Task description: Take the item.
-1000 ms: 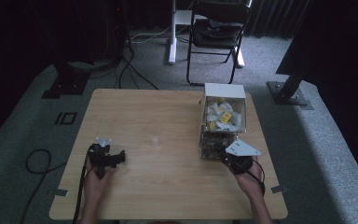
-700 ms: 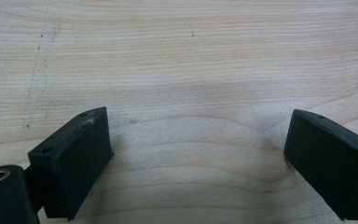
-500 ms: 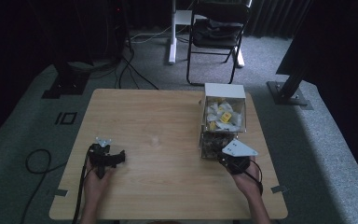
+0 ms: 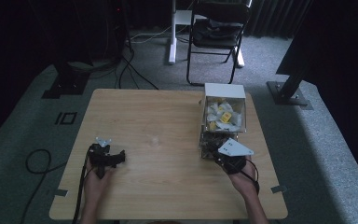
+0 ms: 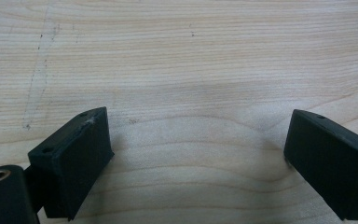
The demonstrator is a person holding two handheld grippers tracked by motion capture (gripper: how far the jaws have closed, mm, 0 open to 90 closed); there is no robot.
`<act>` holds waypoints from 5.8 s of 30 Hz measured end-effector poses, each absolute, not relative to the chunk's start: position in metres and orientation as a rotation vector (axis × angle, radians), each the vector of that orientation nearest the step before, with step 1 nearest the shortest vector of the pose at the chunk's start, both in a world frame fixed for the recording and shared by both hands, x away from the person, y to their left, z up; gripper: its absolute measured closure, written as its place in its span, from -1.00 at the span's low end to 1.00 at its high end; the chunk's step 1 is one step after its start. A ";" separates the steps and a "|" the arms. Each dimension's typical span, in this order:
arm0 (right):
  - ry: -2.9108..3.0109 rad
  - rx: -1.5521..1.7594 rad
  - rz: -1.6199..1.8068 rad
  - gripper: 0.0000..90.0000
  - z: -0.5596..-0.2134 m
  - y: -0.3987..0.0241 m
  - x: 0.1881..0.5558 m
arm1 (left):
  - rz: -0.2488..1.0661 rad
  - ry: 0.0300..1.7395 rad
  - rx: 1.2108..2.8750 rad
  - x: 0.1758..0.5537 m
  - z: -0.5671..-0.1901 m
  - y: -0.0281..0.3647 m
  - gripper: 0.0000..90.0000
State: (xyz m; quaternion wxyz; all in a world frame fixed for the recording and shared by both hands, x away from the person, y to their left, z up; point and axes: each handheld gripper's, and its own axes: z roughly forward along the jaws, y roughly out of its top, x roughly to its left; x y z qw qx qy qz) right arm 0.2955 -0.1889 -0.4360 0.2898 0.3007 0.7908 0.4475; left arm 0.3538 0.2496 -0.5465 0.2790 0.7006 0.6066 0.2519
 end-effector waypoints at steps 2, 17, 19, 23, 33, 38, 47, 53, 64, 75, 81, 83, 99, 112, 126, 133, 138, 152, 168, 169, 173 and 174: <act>2.109 0.800 1.200 0.92 -0.435 -0.187 0.296 | 0.675 1.627 1.880 0.354 -0.546 0.250 -0.83; 2.122 0.771 1.225 0.92 -0.431 -0.173 0.299 | 0.676 1.628 1.879 0.354 -0.546 0.250 -0.83; 2.123 0.770 1.226 0.92 -0.430 -0.172 0.299 | 0.676 1.627 1.880 0.354 -0.546 0.250 -0.83; 2.124 0.772 1.233 0.92 -0.431 -0.170 0.301 | 0.676 1.627 1.879 0.354 -0.546 0.250 -0.83; 2.131 0.766 1.240 0.92 -0.429 -0.164 0.304 | 0.675 1.627 1.880 0.354 -0.546 0.250 -0.83; 2.134 0.761 1.248 0.92 -0.428 -0.159 0.306 | 0.675 1.627 1.879 0.354 -0.546 0.250 -0.83; 2.139 0.750 1.260 0.92 -0.426 -0.150 0.308 | 0.676 1.627 1.879 0.354 -0.546 0.250 -0.83; 2.143 0.744 1.261 0.92 -0.425 -0.143 0.311 | 0.676 1.627 1.879 0.354 -0.546 0.250 -0.83; 2.148 0.749 1.273 0.92 -0.425 -0.134 0.318 | 0.676 1.627 1.879 0.354 -0.546 0.250 -0.83; 2.155 0.750 1.274 0.92 -0.424 -0.123 0.323 | 0.676 1.627 1.880 0.354 -0.546 0.250 -0.83; 2.159 0.750 1.276 0.92 -0.422 -0.118 0.326 | 0.676 1.627 1.880 0.354 -0.546 0.250 -0.83; 2.160 0.754 1.276 0.92 -0.422 -0.117 0.327 | 0.675 1.627 1.880 0.354 -0.546 0.250 -0.83; 2.171 0.753 1.296 0.92 -0.420 -0.100 0.335 | 0.676 1.627 1.879 0.354 -0.546 0.250 -0.83; 2.166 0.750 1.317 0.92 -0.416 -0.088 0.344 | 0.674 1.628 1.881 0.354 -0.546 0.250 -0.83; 2.171 0.770 1.322 0.92 -0.418 -0.078 0.357 | 0.674 1.628 1.880 0.354 -0.546 0.250 -0.83; 2.166 0.770 1.335 0.92 -0.415 -0.073 0.363 | 0.674 1.629 1.878 0.354 -0.546 0.249 -0.83; 2.176 0.763 1.328 0.92 -0.417 -0.068 0.368 | 0.674 1.629 1.878 0.354 -0.546 0.249 -0.83; 2.178 0.778 1.335 0.92 -0.418 -0.054 0.383 | 0.676 1.627 1.881 0.354 -0.546 0.250 -0.83; 2.184 0.804 1.335 0.92 -0.423 -0.035 0.399 | 0.677 1.626 1.878 0.354 -0.546 0.250 -0.83; 2.191 0.801 1.330 0.92 -0.425 -0.030 0.400 | 0.677 1.626 1.878 0.354 -0.546 0.250 -0.83; 2.198 0.797 1.325 0.92 -0.425 -0.023 0.402 | 0.677 1.626 1.878 0.354 -0.546 0.250 -0.83; 2.200 0.798 1.324 0.92 -0.425 -0.022 0.402 | 0.677 1.626 1.878 0.354 -0.546 0.250 -0.83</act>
